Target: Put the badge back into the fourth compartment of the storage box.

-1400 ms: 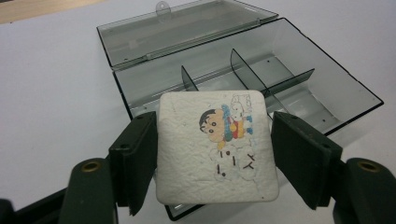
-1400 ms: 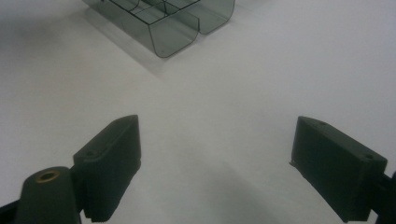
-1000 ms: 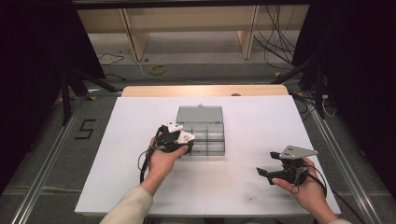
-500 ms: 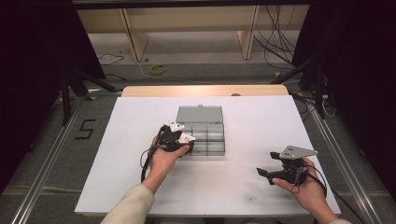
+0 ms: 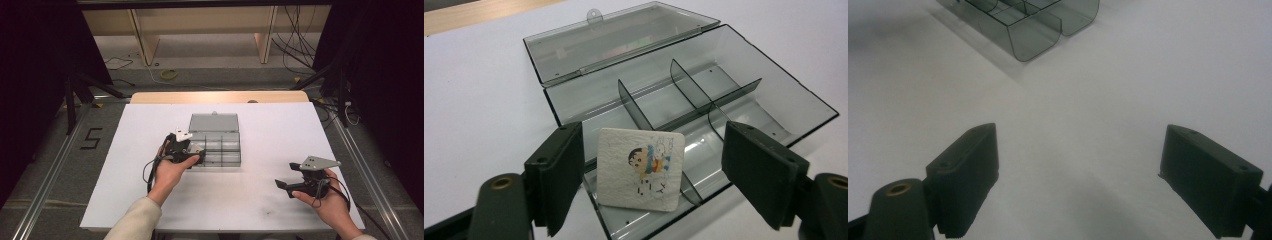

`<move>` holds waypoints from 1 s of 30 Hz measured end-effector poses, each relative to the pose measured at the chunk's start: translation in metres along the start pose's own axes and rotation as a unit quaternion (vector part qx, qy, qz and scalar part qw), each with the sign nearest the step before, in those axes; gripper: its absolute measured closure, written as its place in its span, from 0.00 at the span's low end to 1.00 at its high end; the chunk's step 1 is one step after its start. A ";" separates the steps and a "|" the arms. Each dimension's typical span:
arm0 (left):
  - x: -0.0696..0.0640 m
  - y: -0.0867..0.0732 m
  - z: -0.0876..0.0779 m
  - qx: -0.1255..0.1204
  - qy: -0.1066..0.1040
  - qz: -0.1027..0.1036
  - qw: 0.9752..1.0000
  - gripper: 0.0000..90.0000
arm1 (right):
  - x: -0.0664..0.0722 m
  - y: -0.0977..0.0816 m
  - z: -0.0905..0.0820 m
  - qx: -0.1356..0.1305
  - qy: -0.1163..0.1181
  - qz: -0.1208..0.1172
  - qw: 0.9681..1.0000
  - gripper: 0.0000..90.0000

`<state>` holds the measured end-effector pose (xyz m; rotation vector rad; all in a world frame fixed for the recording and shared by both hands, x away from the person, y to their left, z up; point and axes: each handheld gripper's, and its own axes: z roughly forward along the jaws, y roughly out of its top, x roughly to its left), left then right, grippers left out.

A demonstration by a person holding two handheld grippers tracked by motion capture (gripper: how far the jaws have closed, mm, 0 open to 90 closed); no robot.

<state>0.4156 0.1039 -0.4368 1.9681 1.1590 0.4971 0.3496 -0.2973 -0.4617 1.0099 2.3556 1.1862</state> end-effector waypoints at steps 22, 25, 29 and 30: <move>0.011 -0.010 -0.031 0.000 -0.014 0.044 0.999 0.23 | -0.001 0.001 0.002 -0.001 0.003 0.000 1.000 0.18; 0.012 -0.012 -0.034 -0.002 -0.014 0.048 0.999 0.23 | -0.001 0.001 0.002 -0.001 0.004 0.000 1.000 0.18; 0.014 -0.015 -0.037 -0.005 -0.015 0.053 0.998 0.23 | -0.001 0.001 0.003 -0.001 0.005 -0.001 1.000 0.18; 0.015 -0.017 -0.038 -0.005 -0.015 0.053 0.998 0.22 | -0.001 0.001 0.003 -0.001 0.006 -0.001 1.000 0.18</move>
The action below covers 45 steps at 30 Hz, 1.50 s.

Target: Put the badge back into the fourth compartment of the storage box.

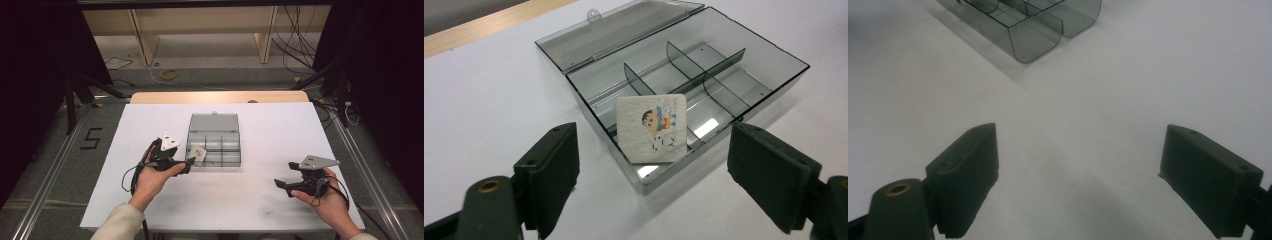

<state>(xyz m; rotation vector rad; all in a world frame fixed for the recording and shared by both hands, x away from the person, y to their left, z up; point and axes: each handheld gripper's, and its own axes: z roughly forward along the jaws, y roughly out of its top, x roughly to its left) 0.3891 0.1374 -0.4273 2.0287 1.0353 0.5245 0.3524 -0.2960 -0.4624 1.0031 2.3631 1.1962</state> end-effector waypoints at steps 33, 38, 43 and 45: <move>0.008 -0.036 -0.024 0.014 0.003 0.043 0.999 0.22 | 0.000 0.000 0.002 0.000 0.001 0.001 1.000 0.18; 0.009 -0.044 -0.027 0.018 0.005 0.045 0.999 0.23 | 0.000 0.000 0.002 0.000 0.000 0.001 1.000 0.18; 0.009 -0.052 -0.032 0.021 0.010 0.048 0.999 0.23 | 0.000 0.000 0.002 0.000 0.000 0.001 1.000 0.18; 0.010 -0.056 -0.033 0.025 0.010 0.049 0.998 0.23 | 0.000 0.000 0.002 0.000 0.000 0.001 1.000 0.18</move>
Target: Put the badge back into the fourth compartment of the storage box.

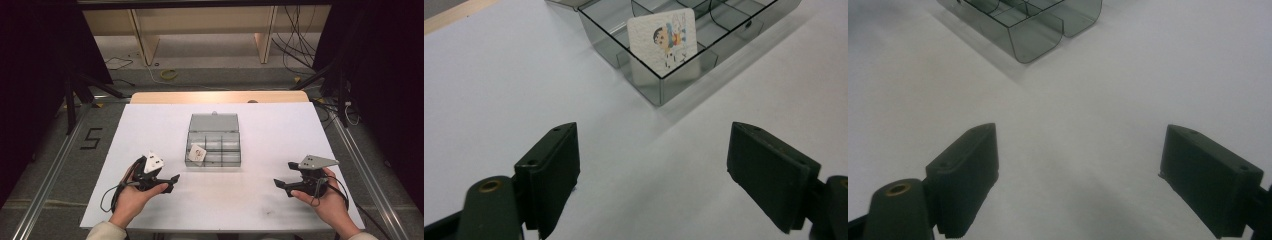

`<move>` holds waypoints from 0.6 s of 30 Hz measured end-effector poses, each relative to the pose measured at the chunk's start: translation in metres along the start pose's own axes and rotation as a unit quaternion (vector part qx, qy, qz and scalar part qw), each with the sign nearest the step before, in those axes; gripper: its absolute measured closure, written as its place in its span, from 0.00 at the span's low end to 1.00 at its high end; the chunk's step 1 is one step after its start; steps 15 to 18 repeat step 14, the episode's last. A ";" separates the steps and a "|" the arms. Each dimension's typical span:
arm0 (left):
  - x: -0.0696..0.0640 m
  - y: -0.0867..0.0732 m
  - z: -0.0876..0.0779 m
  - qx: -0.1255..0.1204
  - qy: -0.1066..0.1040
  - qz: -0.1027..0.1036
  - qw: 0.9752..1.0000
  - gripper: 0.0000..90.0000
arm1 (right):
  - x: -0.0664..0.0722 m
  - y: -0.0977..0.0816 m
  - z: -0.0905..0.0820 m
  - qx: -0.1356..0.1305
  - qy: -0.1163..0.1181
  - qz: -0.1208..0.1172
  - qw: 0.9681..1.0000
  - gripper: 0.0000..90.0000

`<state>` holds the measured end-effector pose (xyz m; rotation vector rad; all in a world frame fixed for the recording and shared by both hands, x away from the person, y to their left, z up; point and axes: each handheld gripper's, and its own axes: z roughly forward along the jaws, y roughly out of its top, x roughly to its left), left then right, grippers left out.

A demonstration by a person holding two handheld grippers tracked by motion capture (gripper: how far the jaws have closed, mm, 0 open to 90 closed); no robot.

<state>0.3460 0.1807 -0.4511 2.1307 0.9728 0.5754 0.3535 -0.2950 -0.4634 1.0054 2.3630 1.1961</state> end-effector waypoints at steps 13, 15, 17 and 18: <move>0.001 -0.011 0.002 0.011 0.001 -0.006 1.000 0.23 | -0.001 0.000 -0.001 -0.001 -0.002 0.002 1.000 0.18; 0.001 -0.011 0.002 0.012 0.001 -0.005 1.000 0.23 | -0.001 0.000 -0.001 -0.002 -0.003 0.002 1.000 0.18; 0.001 -0.011 0.002 0.012 0.001 -0.005 1.000 0.23 | -0.001 0.000 -0.001 -0.002 -0.003 0.002 1.000 0.18; 0.001 -0.011 0.002 0.012 0.001 -0.005 1.000 0.23 | -0.001 0.000 -0.001 -0.002 -0.003 0.002 1.000 0.18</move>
